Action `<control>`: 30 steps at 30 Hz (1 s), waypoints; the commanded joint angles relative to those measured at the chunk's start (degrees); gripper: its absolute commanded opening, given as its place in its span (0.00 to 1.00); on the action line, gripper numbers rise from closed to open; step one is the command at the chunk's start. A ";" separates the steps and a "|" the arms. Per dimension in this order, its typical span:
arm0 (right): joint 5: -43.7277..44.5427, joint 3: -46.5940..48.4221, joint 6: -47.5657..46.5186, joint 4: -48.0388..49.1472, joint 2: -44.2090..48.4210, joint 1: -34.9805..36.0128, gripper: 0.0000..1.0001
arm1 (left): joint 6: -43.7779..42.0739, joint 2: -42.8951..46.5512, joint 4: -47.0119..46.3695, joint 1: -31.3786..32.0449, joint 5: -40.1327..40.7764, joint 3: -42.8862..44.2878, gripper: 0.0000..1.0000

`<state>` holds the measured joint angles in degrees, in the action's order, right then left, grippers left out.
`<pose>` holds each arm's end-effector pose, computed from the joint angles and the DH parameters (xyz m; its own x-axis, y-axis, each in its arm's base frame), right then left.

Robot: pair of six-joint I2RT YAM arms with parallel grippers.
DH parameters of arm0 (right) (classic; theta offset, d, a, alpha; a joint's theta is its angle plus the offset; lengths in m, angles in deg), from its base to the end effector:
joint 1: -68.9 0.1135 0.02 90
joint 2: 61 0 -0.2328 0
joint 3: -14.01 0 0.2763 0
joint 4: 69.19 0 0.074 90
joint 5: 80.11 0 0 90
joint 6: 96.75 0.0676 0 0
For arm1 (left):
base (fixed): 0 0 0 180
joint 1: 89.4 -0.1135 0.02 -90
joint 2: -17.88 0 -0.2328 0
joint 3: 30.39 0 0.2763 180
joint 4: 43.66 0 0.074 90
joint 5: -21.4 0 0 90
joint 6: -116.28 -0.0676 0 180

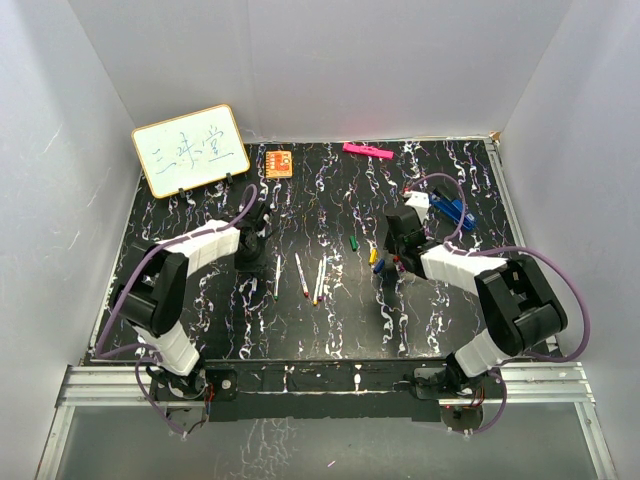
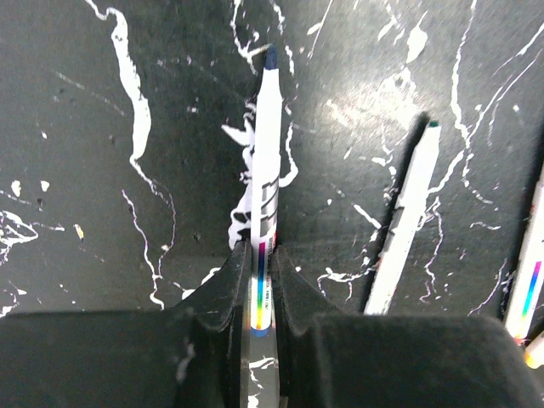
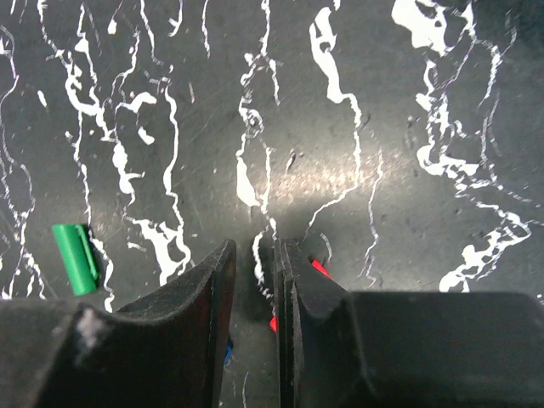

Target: Insert the pens into the pen caps

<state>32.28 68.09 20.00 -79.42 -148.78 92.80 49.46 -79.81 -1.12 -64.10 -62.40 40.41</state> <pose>0.3205 0.1139 0.0981 -0.6221 0.1795 -0.7621 0.1749 0.9806 0.0882 0.3170 -0.1418 0.0870 -0.9318 0.0076 -0.3628 0.0258 0.9986 -0.0453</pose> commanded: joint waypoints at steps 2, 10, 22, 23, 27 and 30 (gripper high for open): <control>-0.99 1.00 6.12 -4.94 3.20 2.83 0.27 | -0.19 4.07 4.97 0.31 0.97 -1.36 0.00; 2.55 1.44 10.99 -9.39 2.81 8.70 0.38 | -0.68 7.02 5.48 0.27 2.47 -1.01 0.00; 8.20 4.75 14.48 -15.38 -0.13 10.24 0.37 | -1.13 9.02 5.67 0.28 3.14 -1.39 0.00; 8.22 4.78 14.57 -15.44 -0.51 10.29 0.37 | -1.16 8.92 5.63 0.30 3.28 -1.39 0.00; 8.14 5.09 14.87 -15.82 -1.85 10.38 0.36 | -1.38 8.58 5.60 0.28 3.39 -1.04 0.00; 8.13 5.28 15.11 -16.22 -2.57 10.46 0.34 | -1.46 8.58 5.60 0.29 3.58 -1.03 0.00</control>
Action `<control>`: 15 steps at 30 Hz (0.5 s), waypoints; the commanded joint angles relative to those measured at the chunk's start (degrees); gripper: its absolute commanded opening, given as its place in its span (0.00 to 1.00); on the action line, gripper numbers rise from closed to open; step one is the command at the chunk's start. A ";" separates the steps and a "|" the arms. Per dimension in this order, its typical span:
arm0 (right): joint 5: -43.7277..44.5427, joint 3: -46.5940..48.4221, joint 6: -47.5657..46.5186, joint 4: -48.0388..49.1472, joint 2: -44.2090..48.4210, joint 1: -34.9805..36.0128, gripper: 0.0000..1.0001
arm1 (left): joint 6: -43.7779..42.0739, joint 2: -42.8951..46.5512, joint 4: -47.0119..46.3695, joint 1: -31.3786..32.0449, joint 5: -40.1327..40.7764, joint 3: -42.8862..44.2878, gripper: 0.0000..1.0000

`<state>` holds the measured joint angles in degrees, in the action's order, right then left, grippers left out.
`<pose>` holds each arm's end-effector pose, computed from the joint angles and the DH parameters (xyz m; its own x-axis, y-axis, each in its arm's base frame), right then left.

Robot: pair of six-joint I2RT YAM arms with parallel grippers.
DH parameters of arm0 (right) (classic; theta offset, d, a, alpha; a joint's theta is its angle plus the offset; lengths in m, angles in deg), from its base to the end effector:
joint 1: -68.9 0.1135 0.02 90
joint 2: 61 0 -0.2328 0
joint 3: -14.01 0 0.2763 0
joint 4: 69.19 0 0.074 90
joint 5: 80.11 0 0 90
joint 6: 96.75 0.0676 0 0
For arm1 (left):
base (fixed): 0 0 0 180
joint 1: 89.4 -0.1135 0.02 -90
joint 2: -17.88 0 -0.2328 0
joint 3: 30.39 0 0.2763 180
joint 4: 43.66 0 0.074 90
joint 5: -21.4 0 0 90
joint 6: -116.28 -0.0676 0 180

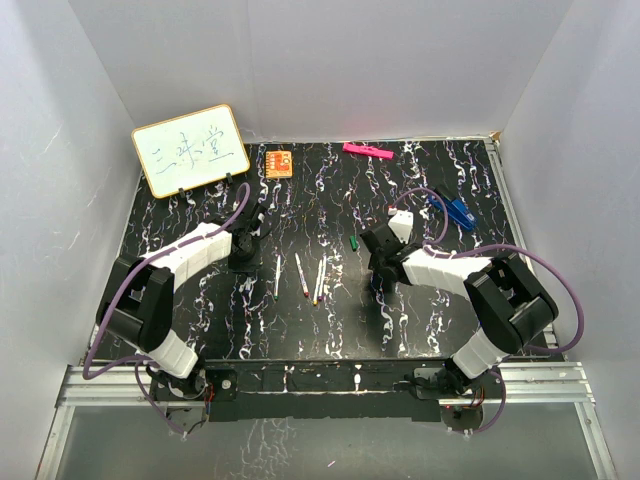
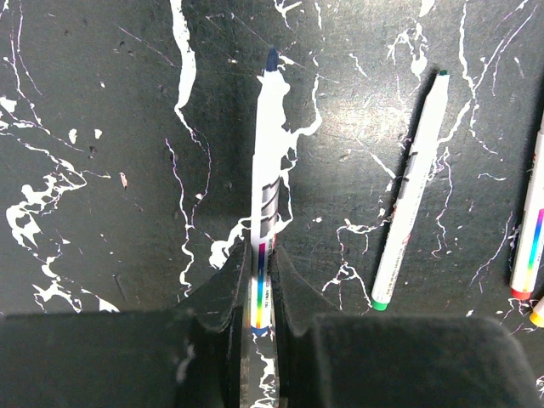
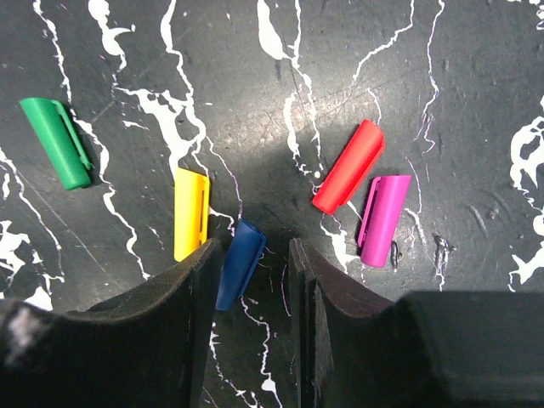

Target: Insert the pens into the pen caps

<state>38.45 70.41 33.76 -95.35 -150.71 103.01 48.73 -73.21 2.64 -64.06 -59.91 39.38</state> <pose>0.2810 0.1513 0.0797 -0.7316 0.1936 -0.6537 0.2417 0.9702 0.0169 0.3075 -0.1343 0.1156 -0.9141 0.0152 -0.4052 0.0238 0.9996 -0.0163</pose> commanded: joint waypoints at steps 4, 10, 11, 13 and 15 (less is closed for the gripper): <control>2.01 2.93 1.71 -0.90 -0.83 0.34 0.32 | -0.75 1.89 1.81 0.25 1.33 -0.17 0.00; 0.77 2.66 2.41 -2.26 -1.95 0.76 0.30 | -0.91 1.61 1.76 0.23 1.61 0.04 0.00; 0.32 2.58 2.67 -2.42 -2.10 0.87 0.30 | -0.97 1.54 1.78 0.24 1.62 0.22 0.00; -0.60 2.19 3.21 -2.79 -2.38 1.04 0.29 | -1.01 1.52 1.79 0.28 1.68 0.40 0.00; -1.74 1.76 3.54 -2.80 -2.55 1.08 0.26 | -1.09 1.53 1.82 0.24 1.73 0.49 0.00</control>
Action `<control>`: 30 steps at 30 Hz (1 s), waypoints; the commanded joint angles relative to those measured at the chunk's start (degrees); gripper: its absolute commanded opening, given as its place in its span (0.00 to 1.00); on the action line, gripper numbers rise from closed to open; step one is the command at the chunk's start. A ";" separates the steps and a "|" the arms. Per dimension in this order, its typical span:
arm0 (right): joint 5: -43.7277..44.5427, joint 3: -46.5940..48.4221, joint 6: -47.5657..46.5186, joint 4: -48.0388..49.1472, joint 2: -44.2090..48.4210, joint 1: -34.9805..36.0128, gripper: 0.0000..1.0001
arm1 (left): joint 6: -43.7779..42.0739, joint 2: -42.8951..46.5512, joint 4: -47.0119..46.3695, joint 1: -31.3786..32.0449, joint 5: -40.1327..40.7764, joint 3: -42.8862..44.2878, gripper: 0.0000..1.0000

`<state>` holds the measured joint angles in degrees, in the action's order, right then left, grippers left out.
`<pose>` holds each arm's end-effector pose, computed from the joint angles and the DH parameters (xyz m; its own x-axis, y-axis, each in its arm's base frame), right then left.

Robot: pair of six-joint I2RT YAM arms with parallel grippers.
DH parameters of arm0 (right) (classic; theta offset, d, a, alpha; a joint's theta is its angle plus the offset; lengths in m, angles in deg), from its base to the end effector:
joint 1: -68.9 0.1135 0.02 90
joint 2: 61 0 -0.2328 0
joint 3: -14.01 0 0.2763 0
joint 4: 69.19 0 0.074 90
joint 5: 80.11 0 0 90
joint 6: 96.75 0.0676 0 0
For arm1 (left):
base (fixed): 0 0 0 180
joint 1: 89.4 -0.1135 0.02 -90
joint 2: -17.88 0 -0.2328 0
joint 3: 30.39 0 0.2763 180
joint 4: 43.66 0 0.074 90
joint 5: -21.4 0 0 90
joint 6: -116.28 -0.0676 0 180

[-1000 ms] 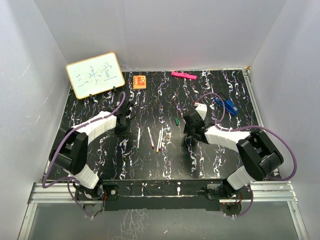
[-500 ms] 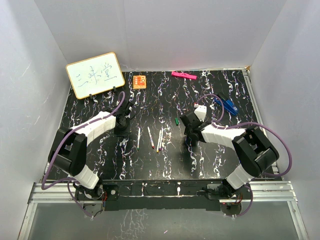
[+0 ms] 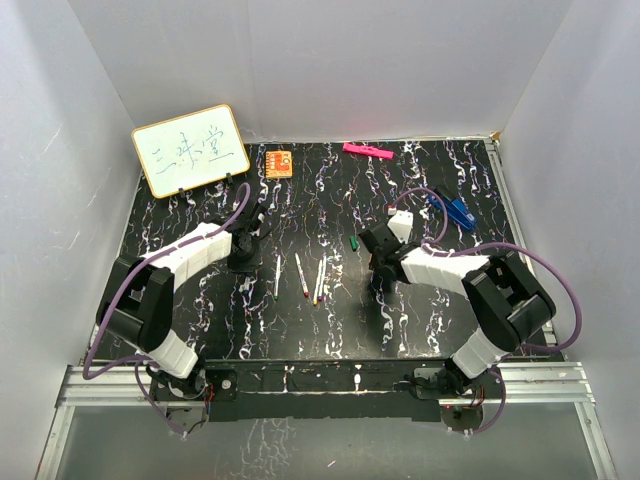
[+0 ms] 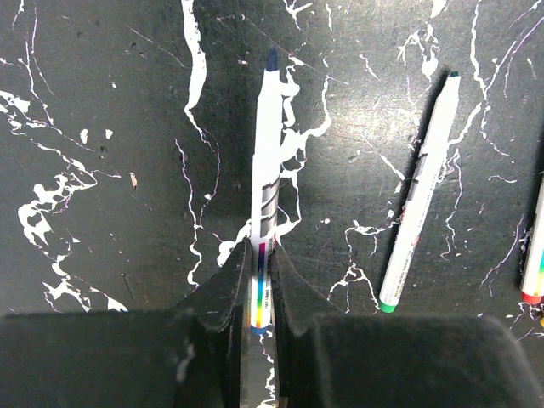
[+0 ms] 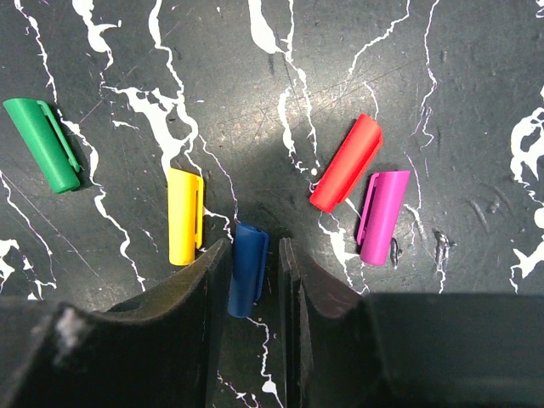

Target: Insert the pens into the pen caps

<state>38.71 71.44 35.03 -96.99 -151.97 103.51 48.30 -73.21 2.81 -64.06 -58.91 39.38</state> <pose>0.2803 0.1539 0.0767 -0.7433 0.1963 -0.6395 0.2520 0.9677 0.0041 0.3076 -0.1331 0.1156 -0.9123 0.0231 -0.4089 0.0241 0.9997 0.0027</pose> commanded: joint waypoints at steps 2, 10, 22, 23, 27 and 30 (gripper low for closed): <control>-3.10 0.44 2.43 -1.11 -1.57 0.67 0.20 | -0.66 1.44 1.70 0.24 0.80 0.51 0.00; -6.01 1.35 2.19 -3.67 -4.17 0.73 0.00 | -0.58 1.96 2.34 0.25 1.60 0.51 0.00; 4.24 15.54 -4.61 -4.59 -3.16 0.81 0.00 | -1.84 3.67 0.04 0.30 -0.73 3.96 0.00; 5.17 16.60 -5.02 -4.47 -2.36 0.80 0.00 | -1.81 4.21 -0.59 0.24 -1.16 3.83 0.00; 8.16 18.76 -7.45 -1.02 1.74 0.77 0.00 | -1.63 7.09 -5.72 0.28 -4.63 1.92 0.00; 9.16 17.76 -10.54 4.38 4.75 0.76 0.00 | -0.38 10.22 -11.31 0.32 -6.78 -0.50 0.00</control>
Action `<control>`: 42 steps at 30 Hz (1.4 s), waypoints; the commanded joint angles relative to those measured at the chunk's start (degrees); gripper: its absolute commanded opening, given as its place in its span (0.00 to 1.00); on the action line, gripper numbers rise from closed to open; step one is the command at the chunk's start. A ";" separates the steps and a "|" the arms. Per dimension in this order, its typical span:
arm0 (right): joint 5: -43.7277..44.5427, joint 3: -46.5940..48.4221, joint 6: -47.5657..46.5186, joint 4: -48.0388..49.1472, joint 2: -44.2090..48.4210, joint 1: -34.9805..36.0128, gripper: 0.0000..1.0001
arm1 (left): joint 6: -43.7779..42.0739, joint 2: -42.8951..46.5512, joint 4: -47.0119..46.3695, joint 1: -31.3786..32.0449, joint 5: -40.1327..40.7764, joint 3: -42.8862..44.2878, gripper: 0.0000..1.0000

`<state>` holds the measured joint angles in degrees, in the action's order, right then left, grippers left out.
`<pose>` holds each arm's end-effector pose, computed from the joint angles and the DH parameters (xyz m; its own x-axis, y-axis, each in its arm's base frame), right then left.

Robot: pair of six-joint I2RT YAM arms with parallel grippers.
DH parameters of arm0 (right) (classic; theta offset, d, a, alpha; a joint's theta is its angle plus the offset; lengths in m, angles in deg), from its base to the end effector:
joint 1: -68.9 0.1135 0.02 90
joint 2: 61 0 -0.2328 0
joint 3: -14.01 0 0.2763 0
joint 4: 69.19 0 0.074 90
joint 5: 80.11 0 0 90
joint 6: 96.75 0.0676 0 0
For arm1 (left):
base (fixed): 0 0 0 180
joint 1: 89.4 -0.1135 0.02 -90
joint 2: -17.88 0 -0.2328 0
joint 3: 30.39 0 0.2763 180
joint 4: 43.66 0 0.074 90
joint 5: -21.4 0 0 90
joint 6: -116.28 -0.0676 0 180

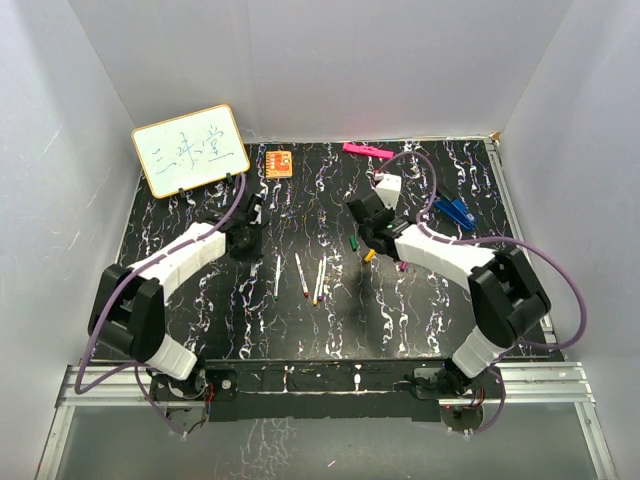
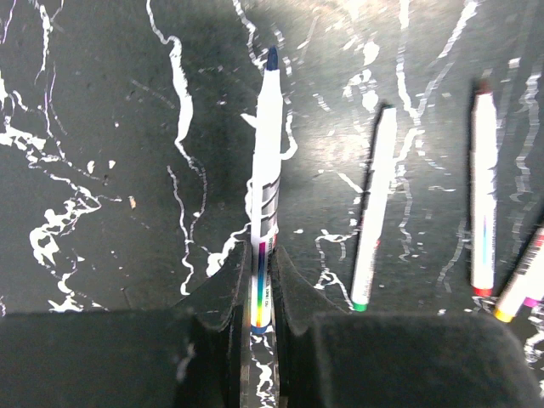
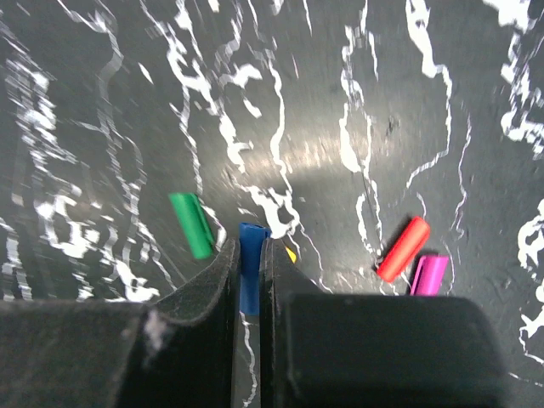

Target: Insert the pens into the pen caps

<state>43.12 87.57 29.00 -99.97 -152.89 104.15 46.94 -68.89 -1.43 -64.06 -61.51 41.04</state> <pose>0.3280 0.1864 0.1606 -0.6119 0.1660 -0.7733 0.2066 0.9773 0.0462 0.3190 -0.1418 0.1538 -0.8425 0.0116 -0.5385 0.0723 0.9932 -0.0917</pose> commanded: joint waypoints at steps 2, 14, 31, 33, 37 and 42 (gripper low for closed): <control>3.61 -1.01 -7.02 13.27 8.33 0.13 0.00 | 1.38 7.96 -12.29 0.39 -6.15 -4.59 0.00; -19.95 -14.30 -14.99 52.75 16.22 -1.42 0.00 | 4.47 15.16 -46.83 5.00 -21.27 -17.30 0.00; -34.08 -21.81 -10.35 73.02 17.24 -2.04 0.00 | 10.27 12.27 -55.31 10.43 -27.67 -15.64 0.00; -34.53 -21.79 -9.73 73.44 16.76 -1.99 0.00 | 10.08 11.89 -55.30 10.89 -28.02 -14.95 0.00; -35.42 -21.81 -8.99 74.03 15.83 -1.97 0.00 | 9.78 11.46 -55.53 11.71 -28.56 -14.00 0.00; -35.78 -21.78 -8.76 74.23 15.35 -2.02 0.00 | 9.72 11.43 -56.30 12.35 -28.89 -13.39 0.00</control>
<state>8.35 65.97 19.67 -29.96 -137.35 102.27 56.97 -57.83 -55.29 -52.32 -88.91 25.00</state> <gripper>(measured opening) 0.066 0.059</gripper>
